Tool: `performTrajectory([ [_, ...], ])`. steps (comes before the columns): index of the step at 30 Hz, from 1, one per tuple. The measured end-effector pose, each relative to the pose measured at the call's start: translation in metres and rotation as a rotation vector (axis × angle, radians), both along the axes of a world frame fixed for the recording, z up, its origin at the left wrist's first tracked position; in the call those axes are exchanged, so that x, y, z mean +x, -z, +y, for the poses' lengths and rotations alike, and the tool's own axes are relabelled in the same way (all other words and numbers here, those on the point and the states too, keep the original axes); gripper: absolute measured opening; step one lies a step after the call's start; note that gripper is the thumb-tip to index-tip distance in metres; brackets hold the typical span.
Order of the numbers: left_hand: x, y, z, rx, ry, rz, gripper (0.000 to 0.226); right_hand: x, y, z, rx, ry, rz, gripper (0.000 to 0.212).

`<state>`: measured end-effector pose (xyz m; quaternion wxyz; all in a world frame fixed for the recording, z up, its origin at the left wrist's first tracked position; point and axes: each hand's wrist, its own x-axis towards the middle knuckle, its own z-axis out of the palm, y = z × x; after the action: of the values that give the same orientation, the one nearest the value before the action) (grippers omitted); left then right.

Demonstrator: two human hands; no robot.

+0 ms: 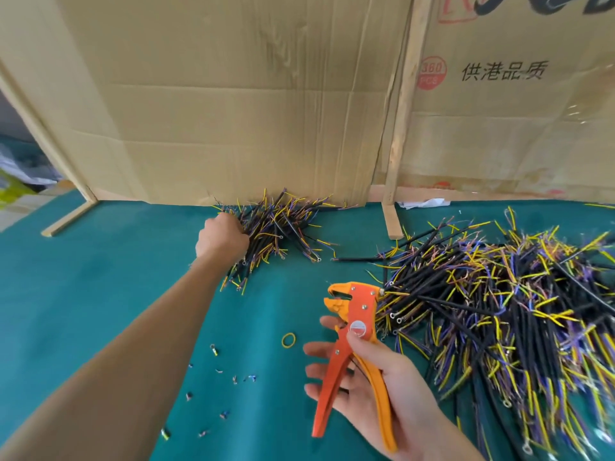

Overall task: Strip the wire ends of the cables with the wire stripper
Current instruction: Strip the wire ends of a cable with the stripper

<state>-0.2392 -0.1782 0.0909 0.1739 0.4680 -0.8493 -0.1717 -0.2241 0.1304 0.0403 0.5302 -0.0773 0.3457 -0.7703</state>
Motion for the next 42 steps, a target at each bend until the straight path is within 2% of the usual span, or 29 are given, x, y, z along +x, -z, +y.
performTrajectory([
  [4,0.020,-0.001,0.067,0.173,0.148,0.296,0.018,-0.004,-0.003,0.005,-0.016,-0.009,0.002,0.043],
  [8,0.036,0.032,0.154,0.302,0.253,0.422,0.013,-0.016,-0.007,0.017,-0.018,0.120,0.048,0.045],
  [13,0.036,0.054,0.210,0.189,0.179,0.565,0.021,-0.032,-0.012,0.034,-0.123,0.285,0.046,0.064],
  [19,0.031,0.066,0.217,0.031,0.197,0.682,0.018,-0.037,-0.015,0.044,-0.205,0.283,0.066,0.077],
  [23,0.026,0.064,0.217,-0.091,0.352,0.659,0.014,-0.038,-0.016,0.044,-0.233,0.274,0.063,0.082],
  [27,0.024,0.062,0.218,-0.039,0.499,0.654,0.011,-0.041,-0.020,0.042,-0.231,0.278,0.062,0.078],
  [29,0.025,0.060,0.214,-0.043,0.453,0.705,0.007,-0.045,-0.026,0.037,-0.222,0.273,0.086,0.069],
  [32,0.029,0.057,0.204,-0.138,0.244,0.843,0.003,-0.049,-0.032,0.025,-0.173,0.260,0.135,0.067],
  [36,0.042,0.051,0.188,-0.275,0.011,1.023,0.010,-0.040,-0.028,0.008,-0.120,0.123,0.160,0.063],
  [38,0.044,0.052,0.181,-0.241,-0.026,1.022,0.005,-0.033,-0.018,0.000,-0.084,0.033,0.152,0.063],
  [42,0.045,0.054,0.179,-0.095,-0.013,0.914,0.016,-0.027,-0.005,-0.007,-0.036,-0.073,0.155,0.055],
])
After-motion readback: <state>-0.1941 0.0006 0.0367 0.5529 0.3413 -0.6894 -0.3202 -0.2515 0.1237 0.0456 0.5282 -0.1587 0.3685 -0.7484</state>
